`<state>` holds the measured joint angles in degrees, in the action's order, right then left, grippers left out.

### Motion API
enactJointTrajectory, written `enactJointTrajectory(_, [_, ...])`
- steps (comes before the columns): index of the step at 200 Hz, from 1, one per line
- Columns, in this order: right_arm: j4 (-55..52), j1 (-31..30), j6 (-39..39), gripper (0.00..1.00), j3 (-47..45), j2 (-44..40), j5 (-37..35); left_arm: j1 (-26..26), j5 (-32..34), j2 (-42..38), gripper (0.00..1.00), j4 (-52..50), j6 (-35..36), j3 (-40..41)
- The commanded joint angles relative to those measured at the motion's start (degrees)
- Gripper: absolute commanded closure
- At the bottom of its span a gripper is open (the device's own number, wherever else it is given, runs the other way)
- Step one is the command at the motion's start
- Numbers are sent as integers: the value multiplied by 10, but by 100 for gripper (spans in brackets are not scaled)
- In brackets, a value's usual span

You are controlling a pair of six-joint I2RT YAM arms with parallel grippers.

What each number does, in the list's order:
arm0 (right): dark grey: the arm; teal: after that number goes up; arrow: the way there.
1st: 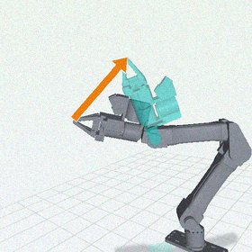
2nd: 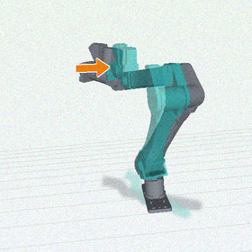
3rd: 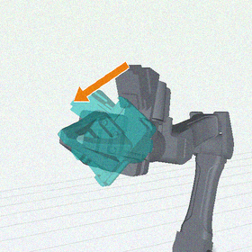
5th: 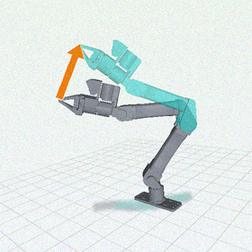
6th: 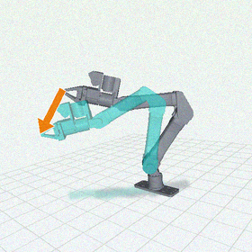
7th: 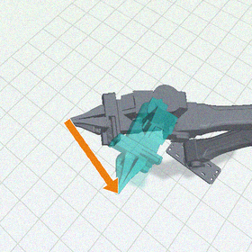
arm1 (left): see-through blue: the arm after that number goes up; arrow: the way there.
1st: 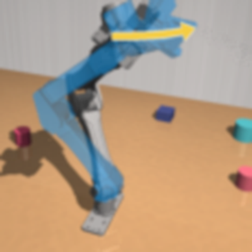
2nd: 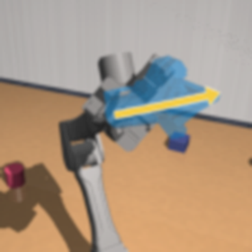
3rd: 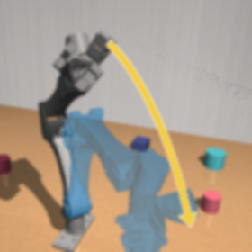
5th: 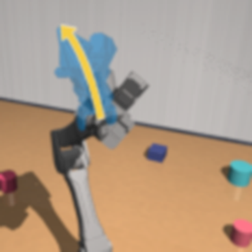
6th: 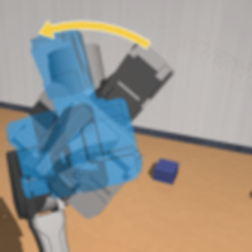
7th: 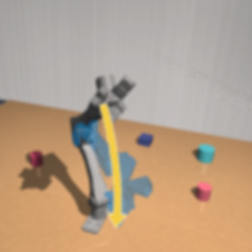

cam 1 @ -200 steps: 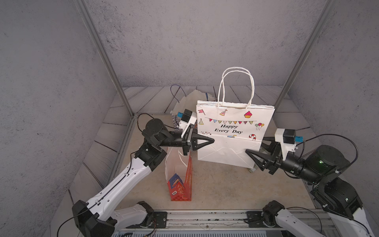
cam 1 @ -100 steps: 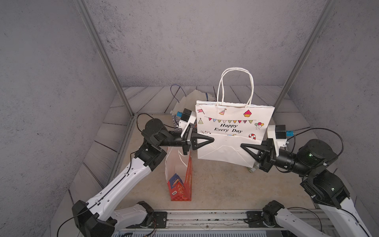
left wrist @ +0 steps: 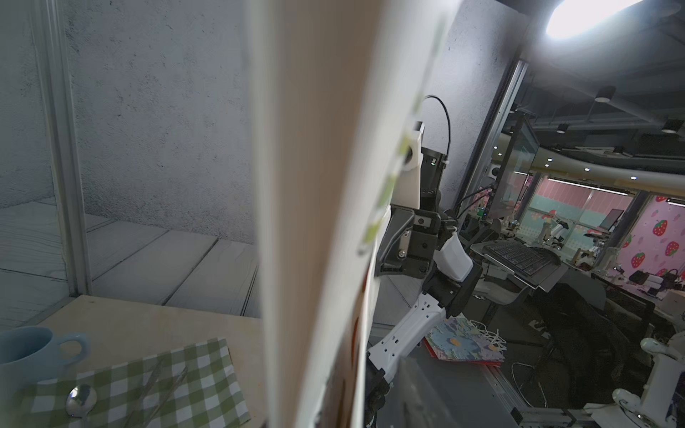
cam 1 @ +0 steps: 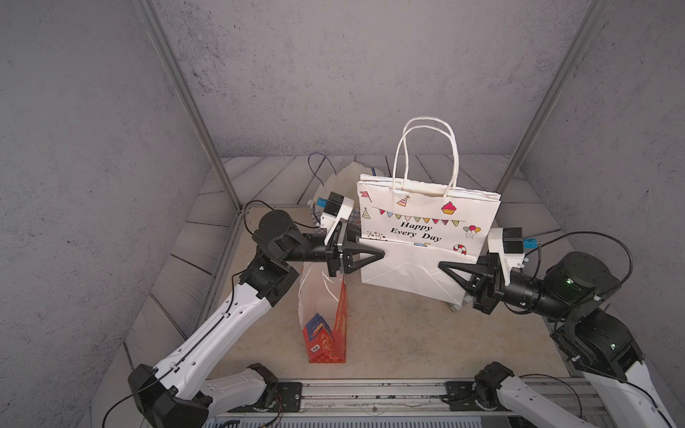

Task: Put away the paper bag
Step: Press the paper bag.

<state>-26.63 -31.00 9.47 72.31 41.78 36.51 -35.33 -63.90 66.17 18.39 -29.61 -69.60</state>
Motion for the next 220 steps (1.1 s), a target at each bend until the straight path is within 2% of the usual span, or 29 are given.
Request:
enactJointTrajectory(1, [-9, -1, 0, 100, 13, -5, 17, 6, -10, 2, 78, 28, -9, -16])
enactJointTrajectory(28, [-18, 0, 4, 100, 14, -3, 25, 7, -13, 4, 100, 45, -19, -19])
enactJointTrajectory(63, [-39, 0, 2, 100, 20, -3, 32, 7, -19, 2, 100, 57, -32, -20])
enactJointTrajectory(75, [-46, 0, 1, 100, 23, -3, 31, 6, -18, 3, 76, 57, -32, -23])
enactJointTrajectory(84, [-50, 0, 0, 100, 25, -4, 32, 7, -18, 3, 66, 58, -33, -25])
enactJointTrajectory(107, [-60, 0, 1, 100, 27, -4, 35, 6, -7, 0, 64, 60, -25, -29])
enactJointTrajectory(123, [-63, 0, 4, 100, 22, -6, 38, 6, 0, -3, 70, 66, -24, -28])
enactJointTrajectory(158, [-63, 1, 5, 100, 16, -10, 41, 6, 6, -10, 100, 75, -31, -24])
enactJointTrajectory(191, [-67, 0, 2, 100, 18, -7, 44, 6, 19, -20, 100, 69, -19, -21])
enactJointTrajectory(206, [-70, 0, 2, 100, 14, -9, 46, 7, 36, -27, 74, 41, 5, -24])
enactJointTrajectory(220, [-73, 0, 2, 100, 8, -13, 45, 8, 47, -36, 70, 12, 35, -31])
